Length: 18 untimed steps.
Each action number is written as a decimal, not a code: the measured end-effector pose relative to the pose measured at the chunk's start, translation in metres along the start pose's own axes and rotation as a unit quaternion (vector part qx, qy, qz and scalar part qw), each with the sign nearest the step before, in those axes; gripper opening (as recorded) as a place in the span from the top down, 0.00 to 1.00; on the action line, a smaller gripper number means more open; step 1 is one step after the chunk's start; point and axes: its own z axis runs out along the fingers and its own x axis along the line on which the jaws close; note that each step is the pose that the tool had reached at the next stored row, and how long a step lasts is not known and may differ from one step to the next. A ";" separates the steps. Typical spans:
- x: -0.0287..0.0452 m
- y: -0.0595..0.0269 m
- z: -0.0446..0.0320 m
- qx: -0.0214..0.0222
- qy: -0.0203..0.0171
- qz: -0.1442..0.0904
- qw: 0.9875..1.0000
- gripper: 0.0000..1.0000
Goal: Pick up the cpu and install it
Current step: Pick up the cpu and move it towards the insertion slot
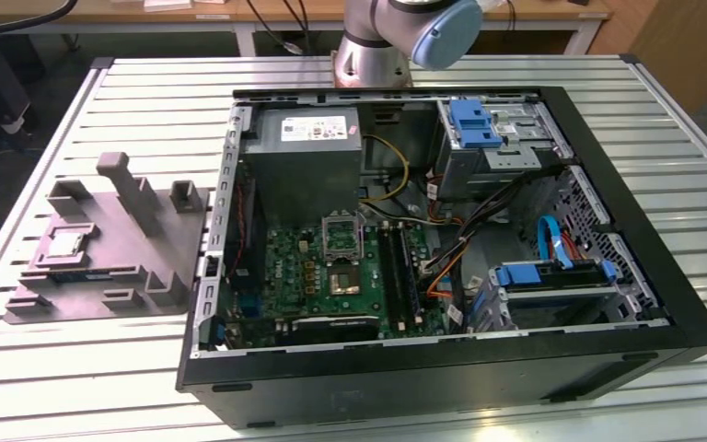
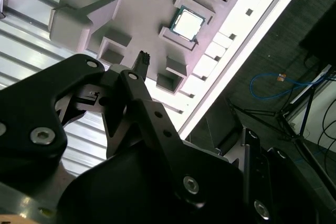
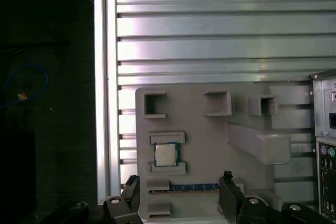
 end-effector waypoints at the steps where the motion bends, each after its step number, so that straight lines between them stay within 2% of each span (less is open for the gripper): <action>1: 0.0001 -0.0001 0.0022 0.000 0.000 0.000 1.000 0.29; 9: 0.0001 -0.0006 0.0056 0.000 0.000 0.000 1.000 0.29; 15: 0.0001 -0.0018 0.0077 0.000 0.004 0.000 1.000 0.29; 18: 0.0001 -0.0020 0.0083 0.000 0.004 0.000 1.000 0.29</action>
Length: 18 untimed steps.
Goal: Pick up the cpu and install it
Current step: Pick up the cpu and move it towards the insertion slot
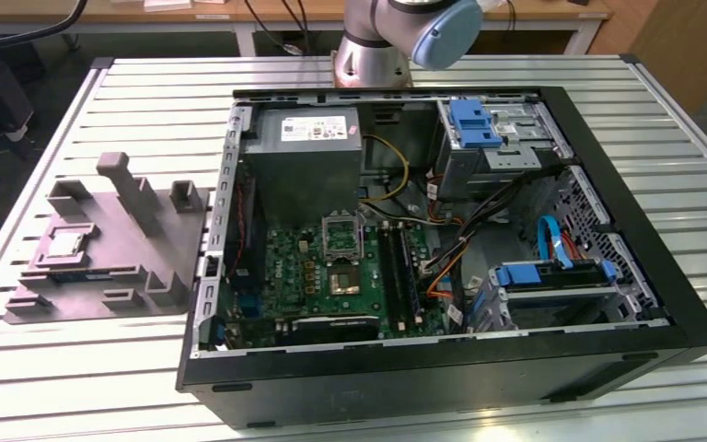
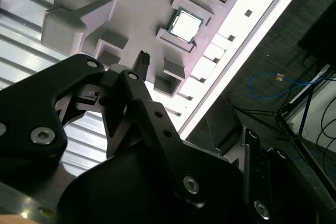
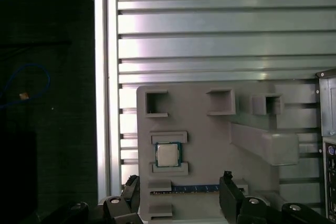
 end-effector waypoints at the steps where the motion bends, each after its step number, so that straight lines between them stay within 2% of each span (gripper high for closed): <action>1: 0.0000 0.0000 0.0001 0.000 0.000 0.000 1.000 0.29; 8: 0.0000 -0.0001 0.0013 0.000 0.000 0.000 1.000 0.29; 12: 0.0000 -0.0003 0.0026 0.000 0.002 0.000 1.000 0.29; 15: -0.0001 -0.0009 0.0039 0.000 0.006 0.000 1.000 0.29; 18: 0.0000 -0.0016 0.0056 0.001 0.013 0.000 1.000 0.29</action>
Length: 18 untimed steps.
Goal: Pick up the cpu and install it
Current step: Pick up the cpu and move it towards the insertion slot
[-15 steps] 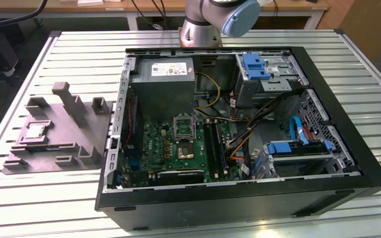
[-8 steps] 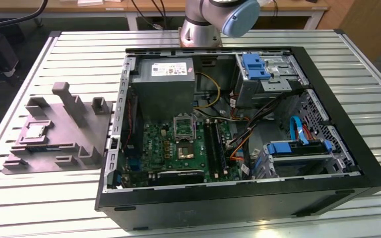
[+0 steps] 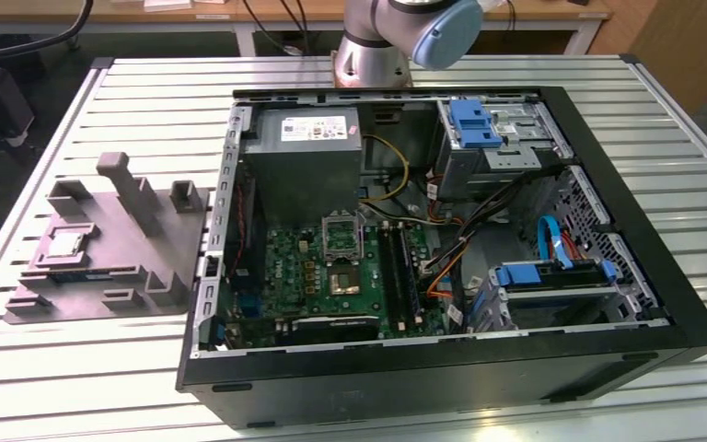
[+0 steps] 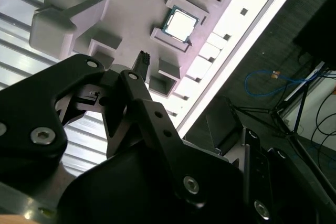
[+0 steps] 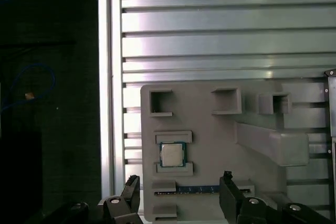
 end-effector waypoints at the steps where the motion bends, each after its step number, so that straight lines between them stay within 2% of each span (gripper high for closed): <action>1: 0.0000 -0.0004 0.0009 0.000 0.003 0.000 1.000 0.29; 3: 0.0000 -0.0011 0.0026 0.000 0.006 -0.001 1.000 0.29; 12: -0.0002 -0.0016 0.0080 0.001 0.007 -0.009 1.000 0.29; 14: -0.0002 -0.0016 0.0082 0.000 0.003 -0.009 1.000 0.29; 18: -0.0002 -0.0016 0.0082 0.000 0.002 -0.009 1.000 0.29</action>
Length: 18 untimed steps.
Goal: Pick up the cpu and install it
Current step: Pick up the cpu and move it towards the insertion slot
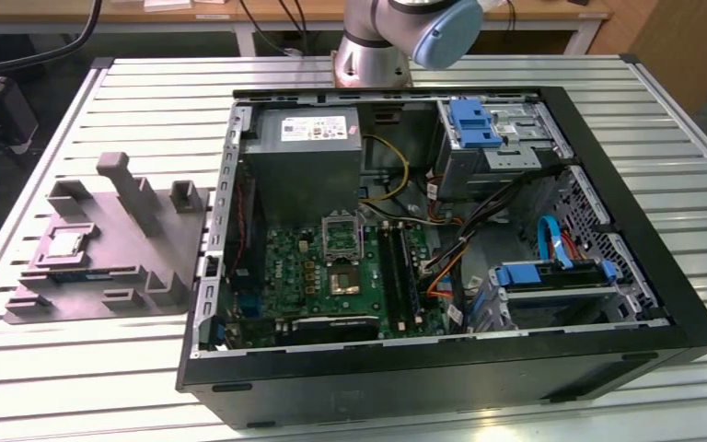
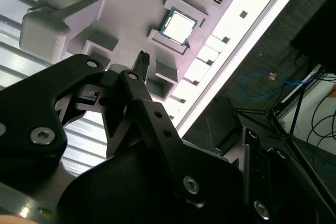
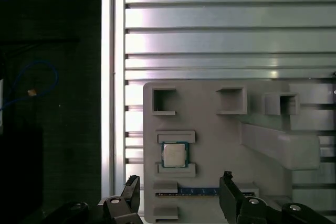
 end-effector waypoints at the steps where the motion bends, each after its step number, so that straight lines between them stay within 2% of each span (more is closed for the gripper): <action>1: 0.0000 0.0000 0.0000 0.000 0.000 0.000 1.000 0.29; 7: 0.0000 0.0000 0.0000 0.000 -0.002 0.000 1.000 0.29; 9: 0.0000 0.0000 0.0000 0.000 -0.004 0.000 1.000 0.29; 18: 0.0001 0.0000 0.0011 0.000 -0.004 0.000 1.000 0.29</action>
